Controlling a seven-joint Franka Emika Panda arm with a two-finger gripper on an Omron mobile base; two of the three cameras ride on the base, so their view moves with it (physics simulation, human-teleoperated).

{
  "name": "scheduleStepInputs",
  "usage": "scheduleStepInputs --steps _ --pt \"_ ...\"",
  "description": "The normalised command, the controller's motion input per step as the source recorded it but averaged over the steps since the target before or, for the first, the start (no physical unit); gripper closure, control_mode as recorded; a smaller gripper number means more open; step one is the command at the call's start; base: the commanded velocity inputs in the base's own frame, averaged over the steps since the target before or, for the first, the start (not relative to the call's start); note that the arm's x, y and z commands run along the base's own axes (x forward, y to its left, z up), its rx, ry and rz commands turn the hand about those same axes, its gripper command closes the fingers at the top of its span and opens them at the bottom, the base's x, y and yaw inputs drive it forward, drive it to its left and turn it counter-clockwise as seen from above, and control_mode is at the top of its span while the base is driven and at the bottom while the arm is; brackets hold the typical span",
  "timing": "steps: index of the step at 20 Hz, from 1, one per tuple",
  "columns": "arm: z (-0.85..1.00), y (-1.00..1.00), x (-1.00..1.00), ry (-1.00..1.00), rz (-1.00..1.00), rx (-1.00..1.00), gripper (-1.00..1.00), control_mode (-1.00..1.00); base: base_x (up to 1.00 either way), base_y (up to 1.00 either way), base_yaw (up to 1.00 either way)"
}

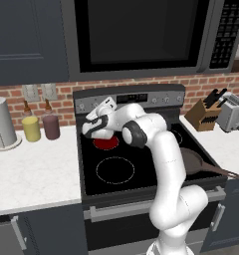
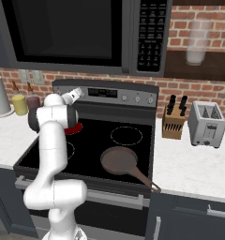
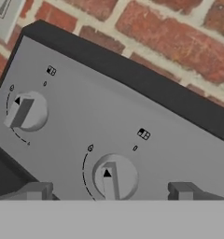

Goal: Turn off the rear left burner of the stove.

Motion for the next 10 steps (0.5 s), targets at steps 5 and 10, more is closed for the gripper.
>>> scheduleStepInputs --steps 5,10 --pt "0.00 0.00 0.18 0.00 0.00 0.00 -1.00 -1.00 0.00 0.00 0.00" --pt "0.00 0.00 0.16 0.00 0.00 0.00 -1.00 -1.00 0.00 0.00 0.00"
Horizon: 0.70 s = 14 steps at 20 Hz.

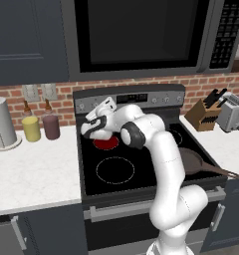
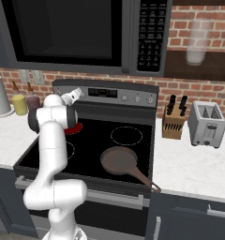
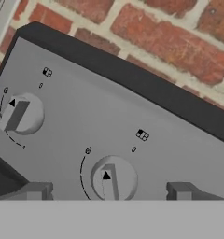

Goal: Turn off the rear left burner of the stove.

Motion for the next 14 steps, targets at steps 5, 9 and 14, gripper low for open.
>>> scheduleStepInputs --steps 5,9,14 --pt "0.00 0.00 0.04 0.00 0.00 0.00 1.00 -1.00 0.00 0.00 0.00" --pt "0.00 0.00 0.00 0.00 0.00 0.00 1.00 -1.00 0.00 0.00 0.00" --pt "0.00 0.00 0.00 0.00 0.00 0.00 1.00 -1.00 0.00 0.00 0.00"
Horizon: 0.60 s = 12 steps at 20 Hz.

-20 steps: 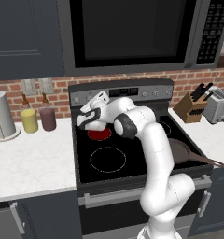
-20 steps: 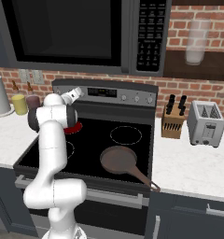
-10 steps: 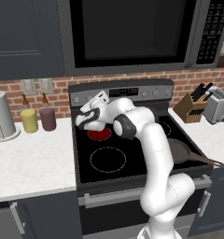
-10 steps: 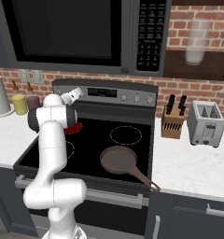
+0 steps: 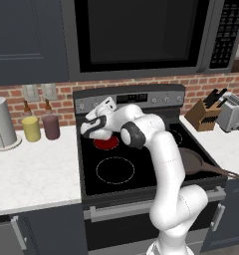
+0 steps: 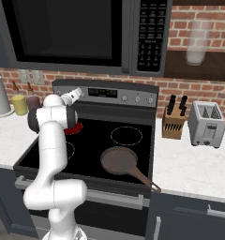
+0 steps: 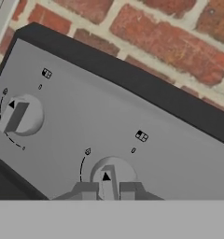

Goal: Turn off the rear left burner of the stove.

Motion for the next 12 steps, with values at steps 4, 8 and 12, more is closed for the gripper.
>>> scheduleStepInputs --steps 4,8,12 --pt "0.00 0.00 0.01 0.00 -0.02 0.03 1.00 -1.00 0.00 0.00 0.00" --pt "0.00 0.00 0.04 0.00 -0.05 0.11 1.00 -1.00 0.00 0.00 0.00" --pt "0.00 0.00 0.11 0.00 -0.06 0.18 1.00 -1.00 0.00 0.00 0.00"
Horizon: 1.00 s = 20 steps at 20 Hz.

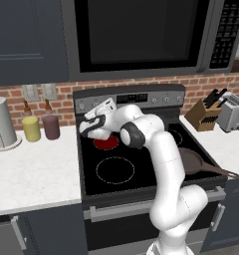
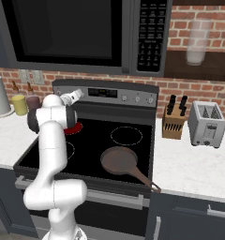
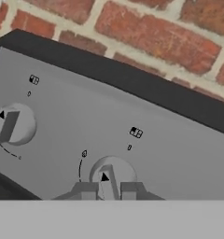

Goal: Turn off the rear left burner of the stove.

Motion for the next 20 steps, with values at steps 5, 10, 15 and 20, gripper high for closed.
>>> scheduleStepInputs --steps 5,10,15,20 --pt "0.00 0.00 0.12 0.00 -0.08 0.27 1.00 -1.00 0.00 0.00 0.00" --pt "0.00 0.00 0.15 0.00 -0.08 0.34 1.00 -1.00 0.00 0.00 0.00" --pt "0.00 0.00 0.15 0.00 -0.09 0.37 1.00 -1.00 0.00 0.00 0.00" --pt "0.00 0.00 0.14 0.00 -0.09 0.41 1.00 -1.00 0.00 0.00 0.00"
